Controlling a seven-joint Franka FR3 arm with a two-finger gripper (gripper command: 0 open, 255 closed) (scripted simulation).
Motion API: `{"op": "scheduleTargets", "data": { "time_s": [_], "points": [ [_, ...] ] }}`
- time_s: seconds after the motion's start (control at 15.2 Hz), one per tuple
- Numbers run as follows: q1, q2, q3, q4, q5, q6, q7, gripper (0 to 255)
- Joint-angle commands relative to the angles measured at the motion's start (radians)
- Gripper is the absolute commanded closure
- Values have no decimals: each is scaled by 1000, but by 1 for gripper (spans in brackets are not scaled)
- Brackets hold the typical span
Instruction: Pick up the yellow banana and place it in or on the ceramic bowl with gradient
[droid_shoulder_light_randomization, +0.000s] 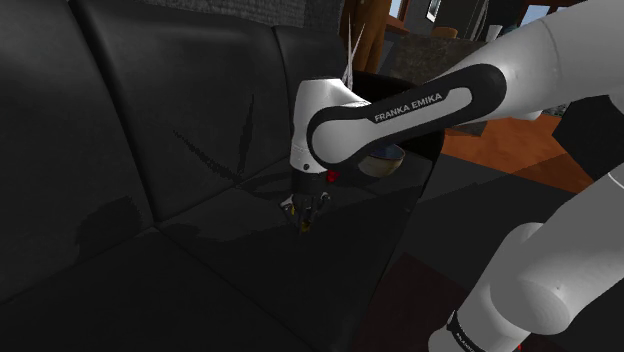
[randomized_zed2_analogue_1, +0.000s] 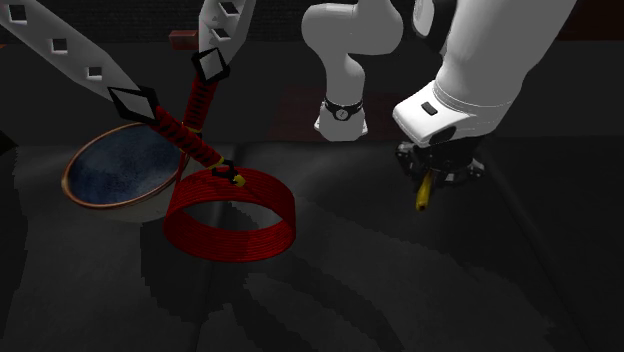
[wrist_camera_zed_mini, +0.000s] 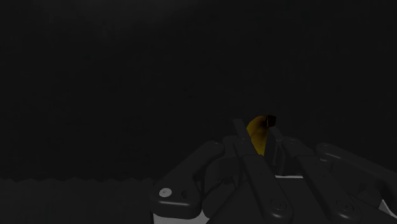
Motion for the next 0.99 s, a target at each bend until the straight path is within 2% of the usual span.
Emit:
{"op": "scheduleTargets", "data": {
  "time_s": [0.0,0.92],
  "points": [
    [0,-13,-3,18,1,-31,0,255],
    [-3,-74,-26,155,0,-228,3,255]
  ]
}}
